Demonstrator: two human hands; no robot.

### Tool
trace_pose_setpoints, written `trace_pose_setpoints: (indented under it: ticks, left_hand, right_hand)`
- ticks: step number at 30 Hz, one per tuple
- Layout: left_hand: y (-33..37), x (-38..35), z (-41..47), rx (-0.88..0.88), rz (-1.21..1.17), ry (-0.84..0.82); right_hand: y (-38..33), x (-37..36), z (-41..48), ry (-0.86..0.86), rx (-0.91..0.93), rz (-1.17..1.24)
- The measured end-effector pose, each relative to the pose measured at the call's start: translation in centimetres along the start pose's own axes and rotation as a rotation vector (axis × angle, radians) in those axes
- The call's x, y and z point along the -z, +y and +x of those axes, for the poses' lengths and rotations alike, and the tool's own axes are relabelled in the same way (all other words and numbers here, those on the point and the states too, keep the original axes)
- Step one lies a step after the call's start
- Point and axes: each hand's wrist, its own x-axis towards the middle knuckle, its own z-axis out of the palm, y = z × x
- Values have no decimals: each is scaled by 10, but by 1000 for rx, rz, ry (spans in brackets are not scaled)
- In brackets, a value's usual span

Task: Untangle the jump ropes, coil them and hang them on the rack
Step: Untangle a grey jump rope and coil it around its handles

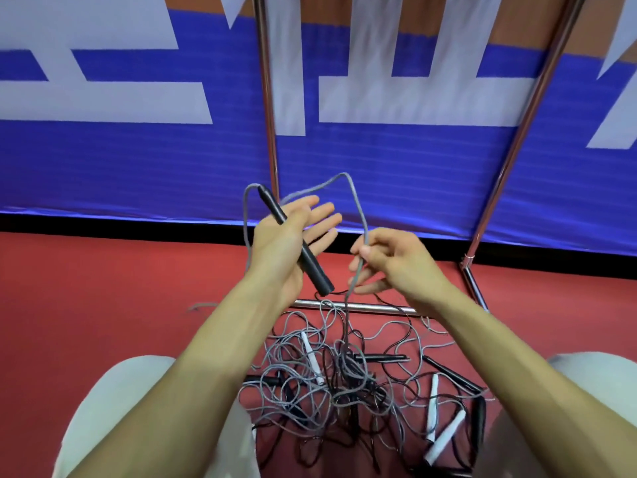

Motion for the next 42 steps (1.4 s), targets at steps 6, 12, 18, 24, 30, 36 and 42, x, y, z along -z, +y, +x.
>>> trace_pose_setpoints:
  ticks: [6, 12, 18, 24, 30, 36, 42]
  left_hand:
    - [-18, -11, -10, 207, 475, -216]
    - [-35, -20, -21, 198, 656, -487]
    - [-44, -26, -24, 7, 561, -381]
    - [-28, -29, -26, -5, 228, -292]
    - [6, -20, -17, 11, -388, -238]
    - [24, -1, -11, -2, -697, -208]
    - [18, 2, -8, -35, -410, -112]
  right_hand:
    - [-29, 21, -7, 35, 132, 455]
    - [-35, 37, -9, 208, 132, 931]
    - [-26, 39, 1, 377, 43, 1243]
    - [-11, 35, 5, 301, -118, 673]
    - [-3, 18, 7, -36, -91, 566]
    - [16, -8, 1, -291, -60, 52]
    - [16, -20, 0, -48, -40, -123]
